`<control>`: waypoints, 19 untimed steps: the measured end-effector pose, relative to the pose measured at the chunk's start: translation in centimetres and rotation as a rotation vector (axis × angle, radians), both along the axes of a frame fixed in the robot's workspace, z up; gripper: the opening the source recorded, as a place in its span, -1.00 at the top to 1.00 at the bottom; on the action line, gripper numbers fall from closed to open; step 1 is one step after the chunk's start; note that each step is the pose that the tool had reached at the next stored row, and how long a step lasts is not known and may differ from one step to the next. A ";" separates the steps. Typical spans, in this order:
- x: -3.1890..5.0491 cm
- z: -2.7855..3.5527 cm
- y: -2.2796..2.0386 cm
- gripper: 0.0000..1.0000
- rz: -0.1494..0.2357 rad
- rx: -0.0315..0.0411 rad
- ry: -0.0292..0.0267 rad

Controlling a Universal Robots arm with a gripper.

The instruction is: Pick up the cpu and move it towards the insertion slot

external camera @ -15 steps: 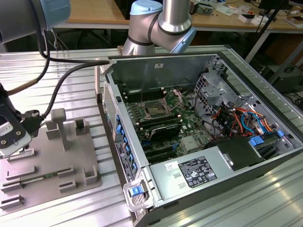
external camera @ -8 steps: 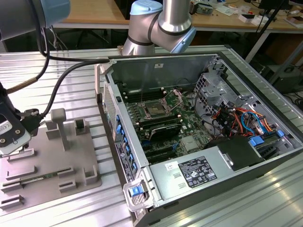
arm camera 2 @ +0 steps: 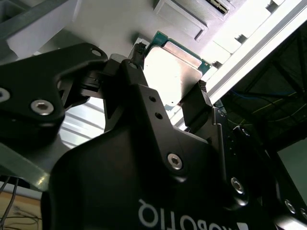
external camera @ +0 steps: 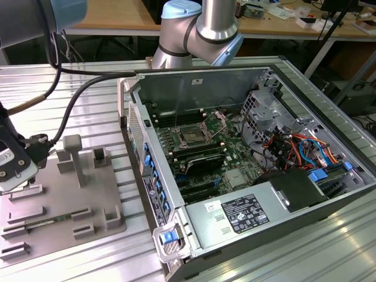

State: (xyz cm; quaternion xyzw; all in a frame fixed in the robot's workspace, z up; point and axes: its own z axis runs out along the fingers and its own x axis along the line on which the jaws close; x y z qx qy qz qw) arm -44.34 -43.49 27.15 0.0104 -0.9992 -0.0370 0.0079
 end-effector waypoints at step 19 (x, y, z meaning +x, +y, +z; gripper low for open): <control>0.00 1.48 0.00 -0.09 0.000 0.0000 0.0000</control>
